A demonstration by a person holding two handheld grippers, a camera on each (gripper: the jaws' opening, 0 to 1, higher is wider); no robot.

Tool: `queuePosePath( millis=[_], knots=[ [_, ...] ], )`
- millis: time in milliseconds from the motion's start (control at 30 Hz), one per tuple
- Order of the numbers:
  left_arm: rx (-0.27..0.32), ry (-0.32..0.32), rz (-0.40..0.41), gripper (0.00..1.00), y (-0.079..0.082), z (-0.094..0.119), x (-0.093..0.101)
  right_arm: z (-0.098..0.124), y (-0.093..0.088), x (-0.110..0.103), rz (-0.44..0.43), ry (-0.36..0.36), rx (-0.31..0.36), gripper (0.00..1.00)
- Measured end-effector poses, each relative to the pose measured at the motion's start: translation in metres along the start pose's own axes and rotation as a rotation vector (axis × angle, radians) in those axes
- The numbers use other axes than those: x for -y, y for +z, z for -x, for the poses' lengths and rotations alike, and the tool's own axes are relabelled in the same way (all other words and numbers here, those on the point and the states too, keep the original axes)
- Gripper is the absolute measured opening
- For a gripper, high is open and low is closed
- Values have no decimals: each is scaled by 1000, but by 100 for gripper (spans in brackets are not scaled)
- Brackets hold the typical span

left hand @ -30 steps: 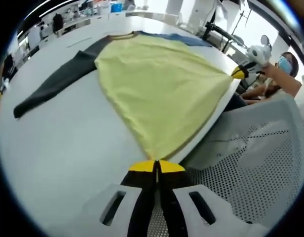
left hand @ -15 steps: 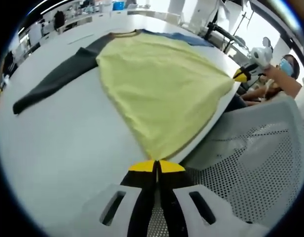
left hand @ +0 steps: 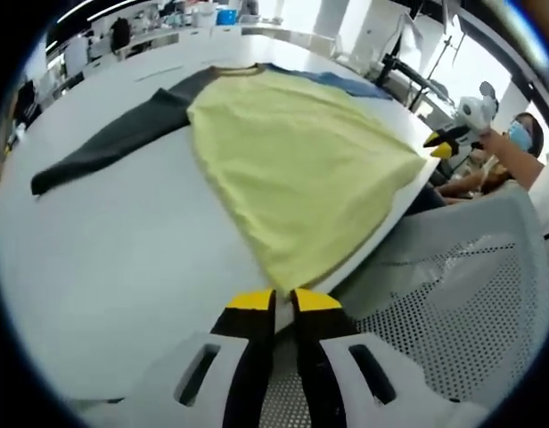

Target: Fold the garment on the visible template until the final outline fits inside the template.

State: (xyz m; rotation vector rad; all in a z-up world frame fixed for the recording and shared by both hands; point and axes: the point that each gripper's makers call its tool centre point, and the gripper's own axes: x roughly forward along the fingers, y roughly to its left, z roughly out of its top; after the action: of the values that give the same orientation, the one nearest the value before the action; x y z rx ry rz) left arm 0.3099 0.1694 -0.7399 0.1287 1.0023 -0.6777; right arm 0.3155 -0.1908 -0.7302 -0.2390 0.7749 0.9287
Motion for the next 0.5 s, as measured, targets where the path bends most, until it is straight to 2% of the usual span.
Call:
queuePosePath(
  millis=[367,500],
  knots=[
    [48,31,12,6,13,5,-5,6,4,14,-11,-25,23,13],
    [149,2,-26,6,39,6,6,10,7,24,-46,-48,47,16]
  ],
)
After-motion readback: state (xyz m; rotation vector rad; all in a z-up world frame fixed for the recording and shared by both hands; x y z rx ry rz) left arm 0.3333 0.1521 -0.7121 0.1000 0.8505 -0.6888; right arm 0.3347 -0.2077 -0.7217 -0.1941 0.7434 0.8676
